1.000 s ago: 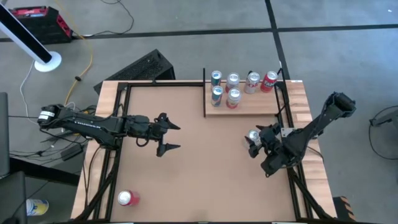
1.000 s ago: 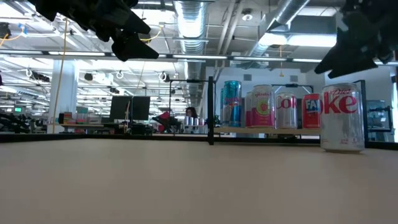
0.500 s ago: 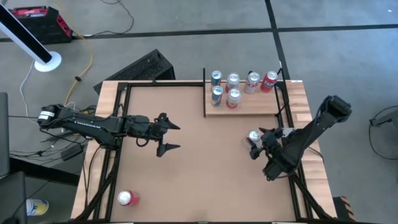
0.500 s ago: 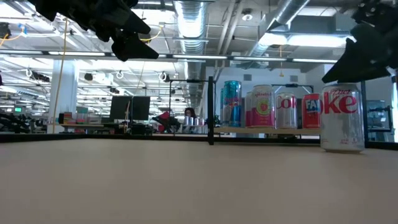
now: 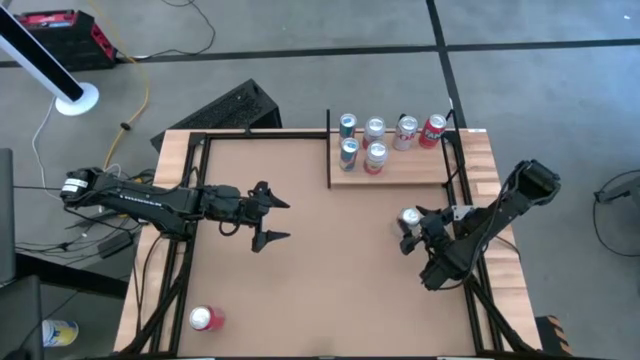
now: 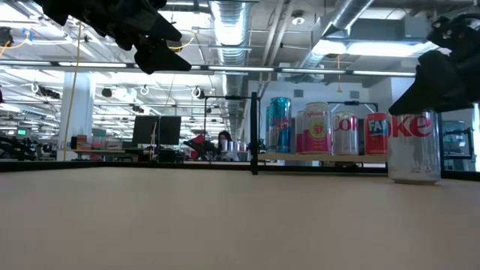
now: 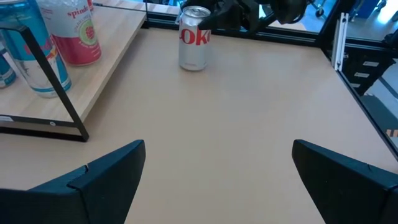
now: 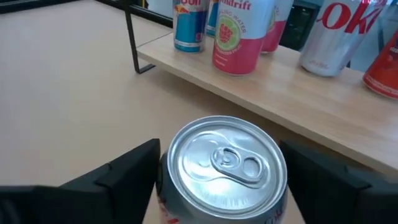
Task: Place canned beverage on shelf
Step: Put the red-silver soda can on the shelf aligned with the red-silver soda can
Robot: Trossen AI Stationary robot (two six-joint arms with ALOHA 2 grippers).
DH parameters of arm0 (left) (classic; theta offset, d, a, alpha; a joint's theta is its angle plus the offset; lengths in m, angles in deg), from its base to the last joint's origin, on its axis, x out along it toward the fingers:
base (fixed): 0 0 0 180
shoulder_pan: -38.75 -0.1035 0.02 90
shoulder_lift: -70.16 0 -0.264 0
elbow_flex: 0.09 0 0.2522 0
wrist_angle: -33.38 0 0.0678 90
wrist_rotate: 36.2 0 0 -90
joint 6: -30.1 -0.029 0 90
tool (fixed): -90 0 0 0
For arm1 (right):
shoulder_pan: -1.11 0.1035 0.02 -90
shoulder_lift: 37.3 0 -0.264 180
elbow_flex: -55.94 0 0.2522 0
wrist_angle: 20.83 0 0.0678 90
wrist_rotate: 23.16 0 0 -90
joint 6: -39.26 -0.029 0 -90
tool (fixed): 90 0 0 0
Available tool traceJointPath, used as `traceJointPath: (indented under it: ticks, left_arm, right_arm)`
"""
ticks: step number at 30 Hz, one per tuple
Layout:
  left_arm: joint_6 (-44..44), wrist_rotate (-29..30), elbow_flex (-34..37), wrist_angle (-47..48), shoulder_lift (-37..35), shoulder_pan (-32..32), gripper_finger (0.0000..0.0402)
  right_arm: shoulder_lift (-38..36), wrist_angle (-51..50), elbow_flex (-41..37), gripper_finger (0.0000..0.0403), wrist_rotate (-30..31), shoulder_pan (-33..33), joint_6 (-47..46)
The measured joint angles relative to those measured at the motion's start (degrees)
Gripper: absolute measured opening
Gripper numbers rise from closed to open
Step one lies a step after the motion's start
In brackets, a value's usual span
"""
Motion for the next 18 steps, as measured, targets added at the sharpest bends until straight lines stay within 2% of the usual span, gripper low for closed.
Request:
traceJointPath:
  ticks: [7,18]
  left_arm:
    - [0.0,0.0,0.0,0.0,0.0,0.0,0.0391]
    - [0.0,0.0,0.0,0.0,0.0,0.0,0.0391]
  right_arm:
    - [-0.9,0.1,0.1,0.0285,0.4,0.0,-0.5]
    - [-6.8,-4.7,-0.1,0.0278,-0.7,0.0,-0.4]
